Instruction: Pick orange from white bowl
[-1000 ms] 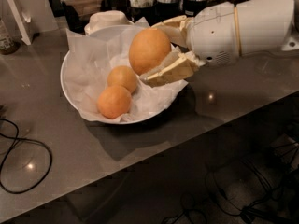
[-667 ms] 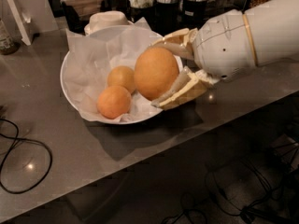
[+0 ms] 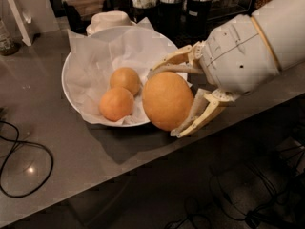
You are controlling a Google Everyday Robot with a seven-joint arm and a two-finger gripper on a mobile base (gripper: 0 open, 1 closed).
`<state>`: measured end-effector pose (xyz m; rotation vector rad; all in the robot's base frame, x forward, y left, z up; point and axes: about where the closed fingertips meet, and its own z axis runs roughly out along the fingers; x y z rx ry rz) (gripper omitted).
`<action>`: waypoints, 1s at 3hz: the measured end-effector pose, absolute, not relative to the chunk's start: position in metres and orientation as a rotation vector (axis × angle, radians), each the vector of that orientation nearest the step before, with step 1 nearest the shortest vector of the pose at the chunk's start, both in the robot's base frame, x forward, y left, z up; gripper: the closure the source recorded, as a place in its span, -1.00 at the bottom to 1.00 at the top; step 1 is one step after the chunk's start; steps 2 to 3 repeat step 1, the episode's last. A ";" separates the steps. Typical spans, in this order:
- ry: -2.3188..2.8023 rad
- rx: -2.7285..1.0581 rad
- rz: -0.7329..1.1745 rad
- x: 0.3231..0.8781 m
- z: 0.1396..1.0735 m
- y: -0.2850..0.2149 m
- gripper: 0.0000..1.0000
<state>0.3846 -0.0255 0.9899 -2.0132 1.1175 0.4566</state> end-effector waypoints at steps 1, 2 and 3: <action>1.114 -2.020 0.460 0.383 0.990 -0.025 1.00; 1.114 -2.020 0.460 0.383 0.990 -0.025 1.00; 1.114 -2.020 0.460 0.383 0.990 -0.025 1.00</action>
Offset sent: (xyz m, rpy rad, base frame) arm 0.0000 0.0000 0.0000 0.0000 0.0000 0.0000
